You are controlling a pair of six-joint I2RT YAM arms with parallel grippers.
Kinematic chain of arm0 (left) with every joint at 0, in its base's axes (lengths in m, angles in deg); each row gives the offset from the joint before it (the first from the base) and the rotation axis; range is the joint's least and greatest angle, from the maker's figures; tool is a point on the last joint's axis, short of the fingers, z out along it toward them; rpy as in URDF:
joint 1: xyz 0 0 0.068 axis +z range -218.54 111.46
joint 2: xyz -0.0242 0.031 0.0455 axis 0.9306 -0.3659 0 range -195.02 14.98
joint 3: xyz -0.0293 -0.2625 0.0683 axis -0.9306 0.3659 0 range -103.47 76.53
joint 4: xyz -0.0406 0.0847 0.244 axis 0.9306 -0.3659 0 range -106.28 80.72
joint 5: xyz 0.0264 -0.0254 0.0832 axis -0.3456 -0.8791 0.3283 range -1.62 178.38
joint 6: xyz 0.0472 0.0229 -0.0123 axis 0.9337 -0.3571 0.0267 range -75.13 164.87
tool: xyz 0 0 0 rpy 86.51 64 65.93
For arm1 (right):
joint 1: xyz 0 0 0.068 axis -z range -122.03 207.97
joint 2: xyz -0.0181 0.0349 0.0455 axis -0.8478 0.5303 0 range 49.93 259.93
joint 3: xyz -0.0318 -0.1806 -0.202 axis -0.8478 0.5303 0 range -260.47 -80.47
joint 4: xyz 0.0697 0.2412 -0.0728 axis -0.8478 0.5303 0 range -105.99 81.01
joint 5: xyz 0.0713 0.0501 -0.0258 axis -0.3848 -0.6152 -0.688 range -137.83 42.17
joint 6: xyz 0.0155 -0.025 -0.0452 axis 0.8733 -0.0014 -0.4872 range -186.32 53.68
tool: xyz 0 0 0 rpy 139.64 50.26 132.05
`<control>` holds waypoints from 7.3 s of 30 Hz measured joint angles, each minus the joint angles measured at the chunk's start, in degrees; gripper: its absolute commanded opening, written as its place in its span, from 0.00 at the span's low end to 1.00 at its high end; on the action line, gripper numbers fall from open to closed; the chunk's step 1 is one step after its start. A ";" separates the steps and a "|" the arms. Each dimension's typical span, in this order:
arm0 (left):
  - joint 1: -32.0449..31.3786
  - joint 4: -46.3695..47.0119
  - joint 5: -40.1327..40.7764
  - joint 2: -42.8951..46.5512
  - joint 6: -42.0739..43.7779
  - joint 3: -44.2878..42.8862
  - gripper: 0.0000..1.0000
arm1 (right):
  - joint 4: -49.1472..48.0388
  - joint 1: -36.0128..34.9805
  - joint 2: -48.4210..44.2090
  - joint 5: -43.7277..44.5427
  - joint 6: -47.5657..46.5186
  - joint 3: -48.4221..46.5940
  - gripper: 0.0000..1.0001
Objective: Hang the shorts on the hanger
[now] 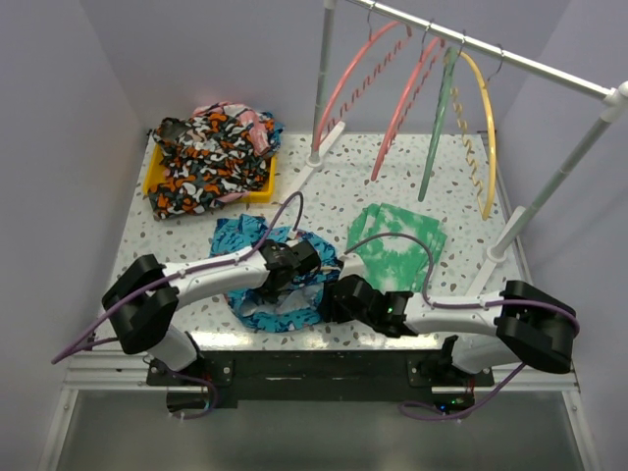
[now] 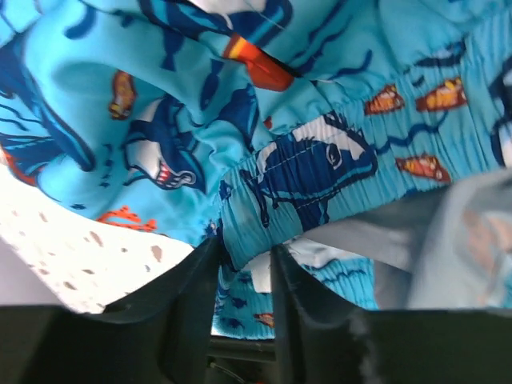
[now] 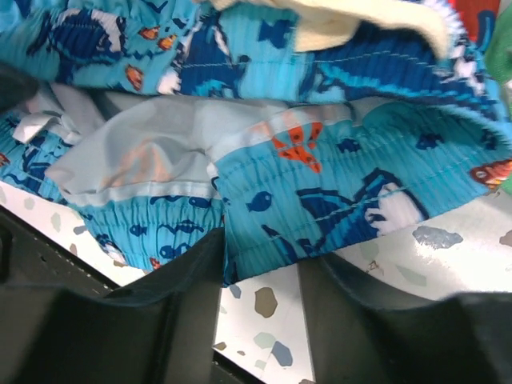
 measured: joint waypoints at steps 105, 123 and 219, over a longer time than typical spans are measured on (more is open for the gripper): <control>17.79 36.52 -25.31 -16.57 36.02 -73.94 0.64 | 19.96 9.64 -10.38 -0.48 -8.57 -7.78 0.00; 20.39 31.04 -31.80 -21.81 36.17 -74.86 0.44 | 19.50 9.64 -8.07 -3.04 -9.53 -7.58 0.00; 20.28 32.15 -26.12 31.28 34.01 -20.02 0.00 | 24.26 9.62 -14.67 1.86 -8.83 -5.44 0.00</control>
